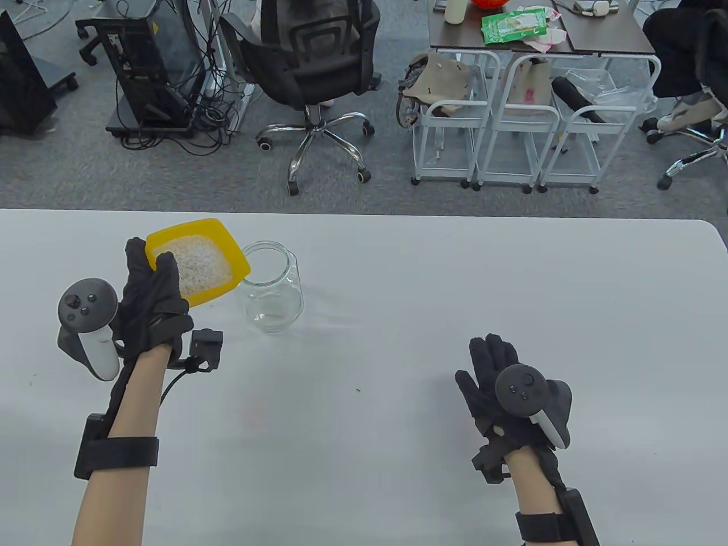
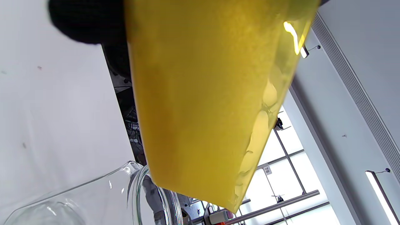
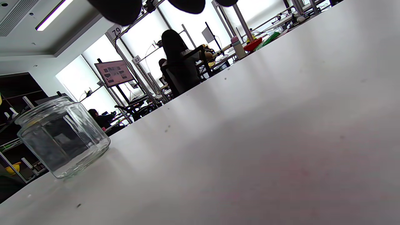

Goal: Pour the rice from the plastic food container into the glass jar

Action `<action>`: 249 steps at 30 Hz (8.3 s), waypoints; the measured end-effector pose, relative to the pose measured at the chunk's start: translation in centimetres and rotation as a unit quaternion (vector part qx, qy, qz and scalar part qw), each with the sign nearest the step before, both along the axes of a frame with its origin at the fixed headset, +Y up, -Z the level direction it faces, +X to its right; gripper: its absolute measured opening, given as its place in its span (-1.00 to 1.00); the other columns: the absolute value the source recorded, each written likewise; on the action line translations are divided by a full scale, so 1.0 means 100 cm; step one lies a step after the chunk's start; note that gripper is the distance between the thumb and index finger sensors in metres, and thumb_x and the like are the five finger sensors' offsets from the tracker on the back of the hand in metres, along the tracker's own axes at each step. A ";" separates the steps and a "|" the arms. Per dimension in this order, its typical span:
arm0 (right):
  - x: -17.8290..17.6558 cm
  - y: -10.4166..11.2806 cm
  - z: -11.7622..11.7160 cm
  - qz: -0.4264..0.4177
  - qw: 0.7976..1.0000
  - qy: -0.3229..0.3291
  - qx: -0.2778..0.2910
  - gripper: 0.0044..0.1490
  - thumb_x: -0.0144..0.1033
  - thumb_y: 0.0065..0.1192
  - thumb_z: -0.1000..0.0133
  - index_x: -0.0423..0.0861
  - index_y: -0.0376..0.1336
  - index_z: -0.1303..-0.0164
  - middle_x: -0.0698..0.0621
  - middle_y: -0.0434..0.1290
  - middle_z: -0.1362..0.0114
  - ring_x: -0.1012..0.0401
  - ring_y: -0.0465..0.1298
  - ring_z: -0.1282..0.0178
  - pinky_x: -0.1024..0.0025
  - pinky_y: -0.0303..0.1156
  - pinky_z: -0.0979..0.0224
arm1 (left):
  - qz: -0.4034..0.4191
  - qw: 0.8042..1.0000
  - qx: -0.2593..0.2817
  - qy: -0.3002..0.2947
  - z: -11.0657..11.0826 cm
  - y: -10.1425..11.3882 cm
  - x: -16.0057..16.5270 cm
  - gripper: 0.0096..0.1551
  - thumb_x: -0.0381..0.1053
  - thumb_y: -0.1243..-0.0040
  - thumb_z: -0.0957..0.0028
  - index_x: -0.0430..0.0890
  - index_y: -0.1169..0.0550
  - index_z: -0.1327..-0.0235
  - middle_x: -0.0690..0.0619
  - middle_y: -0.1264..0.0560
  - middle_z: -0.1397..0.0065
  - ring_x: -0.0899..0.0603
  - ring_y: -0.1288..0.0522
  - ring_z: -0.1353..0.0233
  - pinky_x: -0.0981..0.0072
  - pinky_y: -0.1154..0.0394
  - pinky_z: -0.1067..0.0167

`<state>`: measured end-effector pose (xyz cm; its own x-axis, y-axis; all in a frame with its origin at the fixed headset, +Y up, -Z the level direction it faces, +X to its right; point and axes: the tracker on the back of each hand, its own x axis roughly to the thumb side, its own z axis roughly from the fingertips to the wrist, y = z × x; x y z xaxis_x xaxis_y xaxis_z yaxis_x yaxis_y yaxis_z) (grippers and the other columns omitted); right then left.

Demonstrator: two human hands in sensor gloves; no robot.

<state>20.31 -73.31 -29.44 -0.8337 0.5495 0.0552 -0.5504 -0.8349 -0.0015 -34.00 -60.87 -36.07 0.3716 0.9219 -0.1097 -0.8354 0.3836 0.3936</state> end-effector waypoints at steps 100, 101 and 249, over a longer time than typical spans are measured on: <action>-0.003 -0.001 -0.001 -0.011 1.000 0.014 -0.026 -0.10 0.01 0.00 -0.29 -0.21 -0.05 -0.74 -0.34 -0.11 -0.75 -0.36 -0.15 -0.69 -0.32 -0.14 -0.51 | -0.433 0.899 0.044 0.053 -0.055 0.031 0.073 -0.15 0.32 0.14 -0.21 0.07 0.00 -0.71 -0.39 -0.33 -0.44 -0.30 -0.58 -0.07 0.07 -0.60 0.08; -0.003 -0.001 -0.001 -0.011 1.000 0.014 -0.026 -0.10 0.01 0.00 -0.29 -0.20 -0.05 -0.74 -0.34 -0.10 -0.75 -0.36 -0.15 -0.69 -0.32 -0.14 -0.51 | -0.437 0.897 0.045 0.052 -0.055 0.031 0.074 -0.15 0.32 0.14 -0.21 0.07 0.00 -0.72 -0.39 -0.33 -0.44 -0.30 -0.58 -0.07 0.07 -0.59 0.08; 0.005 -0.001 -0.002 -0.039 0.998 0.009 -0.041 -0.10 -0.01 0.00 -0.30 -0.22 -0.06 -0.74 -0.36 -0.12 -0.74 -0.37 -0.18 -0.68 -0.33 -0.14 -0.51 | -0.398 0.897 -0.016 -0.191 0.048 -0.112 0.170 -0.32 0.19 0.11 -0.20 -0.06 -0.35 -0.56 -0.27 -0.54 -0.46 -0.37 -0.62 -0.24 -0.11 -0.57 -0.06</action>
